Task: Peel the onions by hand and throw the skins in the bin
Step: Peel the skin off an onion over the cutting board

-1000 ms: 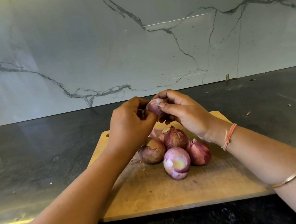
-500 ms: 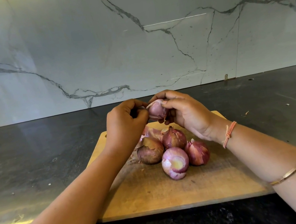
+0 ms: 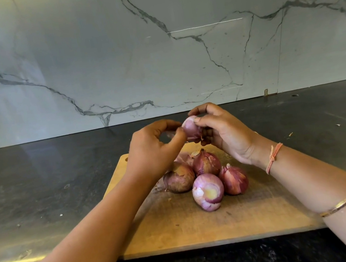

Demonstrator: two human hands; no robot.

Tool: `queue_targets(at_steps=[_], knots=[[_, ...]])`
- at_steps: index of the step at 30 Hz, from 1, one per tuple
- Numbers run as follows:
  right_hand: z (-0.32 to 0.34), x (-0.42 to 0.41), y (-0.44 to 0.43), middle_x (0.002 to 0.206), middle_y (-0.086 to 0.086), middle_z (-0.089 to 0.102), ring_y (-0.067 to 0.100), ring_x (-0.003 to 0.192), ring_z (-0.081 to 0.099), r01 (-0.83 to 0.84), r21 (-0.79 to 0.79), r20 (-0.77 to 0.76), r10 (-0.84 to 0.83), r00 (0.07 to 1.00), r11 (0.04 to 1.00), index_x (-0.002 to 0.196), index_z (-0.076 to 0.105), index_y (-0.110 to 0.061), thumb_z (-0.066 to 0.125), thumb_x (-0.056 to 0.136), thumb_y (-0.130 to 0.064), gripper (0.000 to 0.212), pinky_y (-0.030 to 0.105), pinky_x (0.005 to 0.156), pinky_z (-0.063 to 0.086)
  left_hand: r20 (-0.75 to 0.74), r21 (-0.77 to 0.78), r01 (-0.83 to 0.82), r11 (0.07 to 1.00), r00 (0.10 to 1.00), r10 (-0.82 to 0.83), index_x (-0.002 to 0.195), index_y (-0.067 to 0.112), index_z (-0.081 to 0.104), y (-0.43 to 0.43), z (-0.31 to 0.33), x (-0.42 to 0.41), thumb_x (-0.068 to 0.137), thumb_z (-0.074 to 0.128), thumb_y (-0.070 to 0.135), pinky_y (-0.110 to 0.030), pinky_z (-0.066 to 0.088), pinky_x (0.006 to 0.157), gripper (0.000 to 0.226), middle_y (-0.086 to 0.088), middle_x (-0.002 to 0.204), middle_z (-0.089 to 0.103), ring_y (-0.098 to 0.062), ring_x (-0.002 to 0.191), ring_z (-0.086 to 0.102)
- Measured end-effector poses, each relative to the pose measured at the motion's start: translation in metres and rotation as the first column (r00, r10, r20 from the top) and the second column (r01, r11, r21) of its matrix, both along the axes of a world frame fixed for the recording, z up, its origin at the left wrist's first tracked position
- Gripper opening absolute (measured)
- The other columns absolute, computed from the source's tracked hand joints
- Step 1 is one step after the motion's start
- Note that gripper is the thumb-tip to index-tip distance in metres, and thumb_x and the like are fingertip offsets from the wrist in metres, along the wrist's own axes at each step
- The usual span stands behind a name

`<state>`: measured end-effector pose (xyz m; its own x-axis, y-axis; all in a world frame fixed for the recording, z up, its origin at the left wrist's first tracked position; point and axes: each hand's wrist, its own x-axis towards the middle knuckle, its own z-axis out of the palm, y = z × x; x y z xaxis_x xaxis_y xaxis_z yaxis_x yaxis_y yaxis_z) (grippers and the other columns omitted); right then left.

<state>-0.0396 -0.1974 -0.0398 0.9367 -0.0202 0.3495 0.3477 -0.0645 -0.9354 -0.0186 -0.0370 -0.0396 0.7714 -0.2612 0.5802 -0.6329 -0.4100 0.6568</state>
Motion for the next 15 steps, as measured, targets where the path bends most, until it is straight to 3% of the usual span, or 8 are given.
queue_targets(at_steps=[3,7,11,15], knots=[[-0.0012,-0.0001,0.0003,0.096,0.014,0.060,0.024,0.081,0.053,0.011,-0.017,0.006,-0.010,1.000,1.000,0.100,0.056,-0.012,0.051,0.095,-0.009,0.008,0.025,0.061,0.042,0.006,-0.015,0.041,0.999,0.999,-0.040,0.097,0.025,0.072,-0.0003,0.0003,-0.0006,0.082,0.063,0.030,-0.014,0.052,0.074,0.018,0.020,0.084,0.068,0.004,0.081,0.064],[-0.0011,-0.0002,0.0019,0.096,0.013,0.063,0.023,0.087,0.056,0.002,0.011,0.031,-0.002,1.000,1.000,0.098,0.063,-0.012,0.054,0.094,-0.009,0.011,0.026,0.067,0.042,0.044,-0.045,0.010,0.999,0.999,-0.008,0.094,0.019,0.074,-0.0012,-0.0006,0.0007,0.083,0.064,0.016,-0.018,0.055,0.062,0.015,0.015,0.071,0.068,0.000,0.061,0.063],[-0.0021,-0.0004,0.0043,0.097,0.009,0.065,0.018,0.086,0.058,-0.039,0.026,0.038,0.038,0.999,0.999,0.097,0.066,-0.017,0.051,0.095,-0.010,0.017,0.025,0.070,0.043,0.115,-0.065,-0.061,0.996,0.991,0.069,0.086,0.012,0.074,-0.0011,-0.0002,0.0039,0.084,0.064,0.010,-0.014,0.045,0.055,0.010,0.012,0.064,0.063,-0.003,0.062,0.057],[-0.0025,-0.0010,0.0051,0.100,0.006,0.064,0.017,0.085,0.057,0.005,-0.050,0.061,-0.002,0.998,0.999,0.104,0.063,-0.020,0.044,0.100,-0.013,0.021,0.025,0.067,0.043,0.108,-0.068,-0.065,0.996,0.992,0.072,0.085,0.013,0.073,-0.0030,-0.0024,0.0047,0.085,0.064,0.011,-0.006,0.040,0.053,0.009,0.018,0.061,0.059,0.006,0.057,0.054]])
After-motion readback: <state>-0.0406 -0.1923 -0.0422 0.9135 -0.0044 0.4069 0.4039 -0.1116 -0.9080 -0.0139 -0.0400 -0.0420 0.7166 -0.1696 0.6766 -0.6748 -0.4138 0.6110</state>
